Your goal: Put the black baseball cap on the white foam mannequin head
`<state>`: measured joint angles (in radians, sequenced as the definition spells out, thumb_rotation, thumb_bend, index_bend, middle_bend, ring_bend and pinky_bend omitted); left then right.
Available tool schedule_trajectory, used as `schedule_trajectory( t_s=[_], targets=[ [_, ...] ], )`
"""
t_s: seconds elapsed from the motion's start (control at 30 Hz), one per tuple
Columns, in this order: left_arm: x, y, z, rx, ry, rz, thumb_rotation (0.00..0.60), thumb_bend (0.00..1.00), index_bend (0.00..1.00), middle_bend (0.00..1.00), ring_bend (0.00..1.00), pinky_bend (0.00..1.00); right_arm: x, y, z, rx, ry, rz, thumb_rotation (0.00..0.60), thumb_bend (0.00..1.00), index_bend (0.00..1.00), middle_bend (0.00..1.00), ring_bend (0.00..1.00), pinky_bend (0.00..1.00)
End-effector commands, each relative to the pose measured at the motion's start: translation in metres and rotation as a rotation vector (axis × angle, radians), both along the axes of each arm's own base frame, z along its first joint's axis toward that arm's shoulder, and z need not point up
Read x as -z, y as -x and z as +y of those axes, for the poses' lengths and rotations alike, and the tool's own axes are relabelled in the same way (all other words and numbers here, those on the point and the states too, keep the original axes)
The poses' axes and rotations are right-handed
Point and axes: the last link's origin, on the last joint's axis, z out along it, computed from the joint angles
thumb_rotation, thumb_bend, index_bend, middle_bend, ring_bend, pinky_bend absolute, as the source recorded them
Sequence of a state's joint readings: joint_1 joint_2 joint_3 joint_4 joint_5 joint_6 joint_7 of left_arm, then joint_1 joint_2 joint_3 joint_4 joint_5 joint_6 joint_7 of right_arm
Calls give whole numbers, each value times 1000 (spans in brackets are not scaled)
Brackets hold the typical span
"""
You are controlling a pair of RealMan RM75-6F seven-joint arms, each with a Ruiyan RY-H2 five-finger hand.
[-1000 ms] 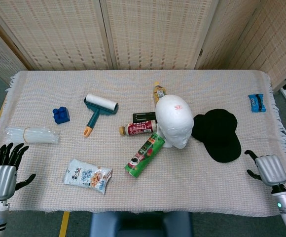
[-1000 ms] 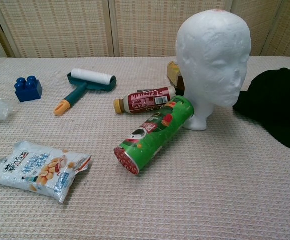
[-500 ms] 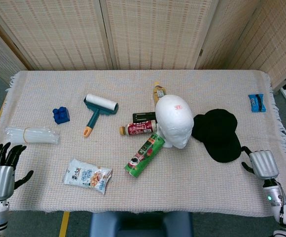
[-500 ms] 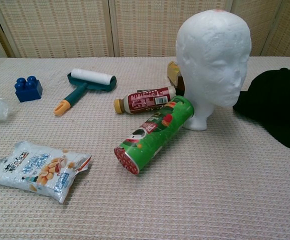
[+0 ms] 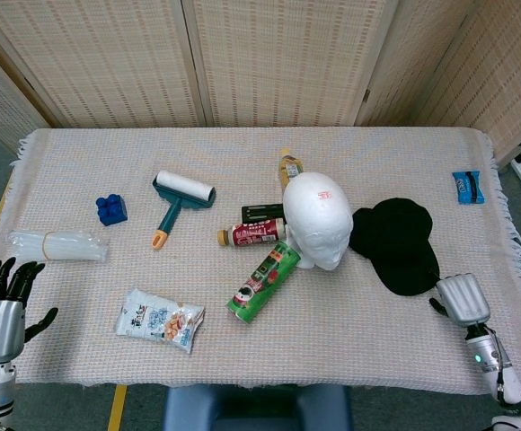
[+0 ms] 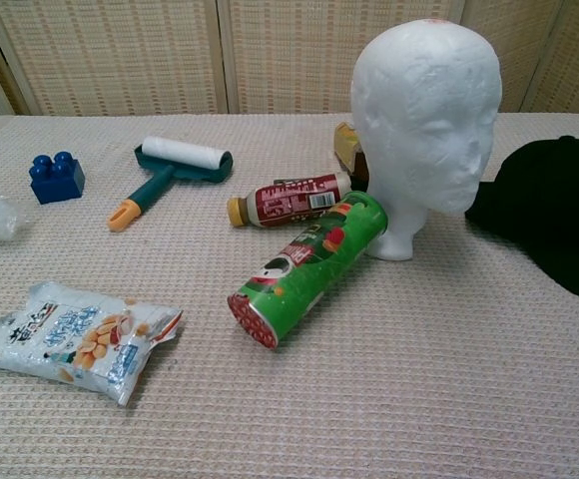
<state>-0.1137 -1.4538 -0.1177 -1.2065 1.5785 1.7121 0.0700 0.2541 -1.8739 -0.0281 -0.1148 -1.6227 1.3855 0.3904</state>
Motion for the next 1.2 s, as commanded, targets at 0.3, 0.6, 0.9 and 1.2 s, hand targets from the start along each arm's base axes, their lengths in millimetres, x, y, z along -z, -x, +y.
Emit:
schedule_trajectory(
  t_s=[0.3, 0.6, 0.9, 1.2],
  targets=[
    [2, 3, 4, -5, -13, 19, 600, 154, 250, 275, 139, 140, 8, -6, -11, -1, -1, 14, 600, 185, 402, 1000, 1000, 1000],
    [4, 6, 6, -15, -15, 32, 600, 154, 250, 274, 139, 137, 12, -8, -16, 5, -6, 18, 600, 195, 399, 1000, 1000, 1000],
    [4, 7, 8, -13, -33, 41, 600, 154, 259, 275, 140, 137, 16, -13, -23, 2, 8, 1, 600, 212, 397, 1000, 1000, 1000],
    [3, 6, 9, -5, -47, 39, 600, 154, 261, 275, 140, 136, 14, -21, -27, -24, 45, -53, 600, 234, 394, 1000, 1000, 1000]
  ],
)
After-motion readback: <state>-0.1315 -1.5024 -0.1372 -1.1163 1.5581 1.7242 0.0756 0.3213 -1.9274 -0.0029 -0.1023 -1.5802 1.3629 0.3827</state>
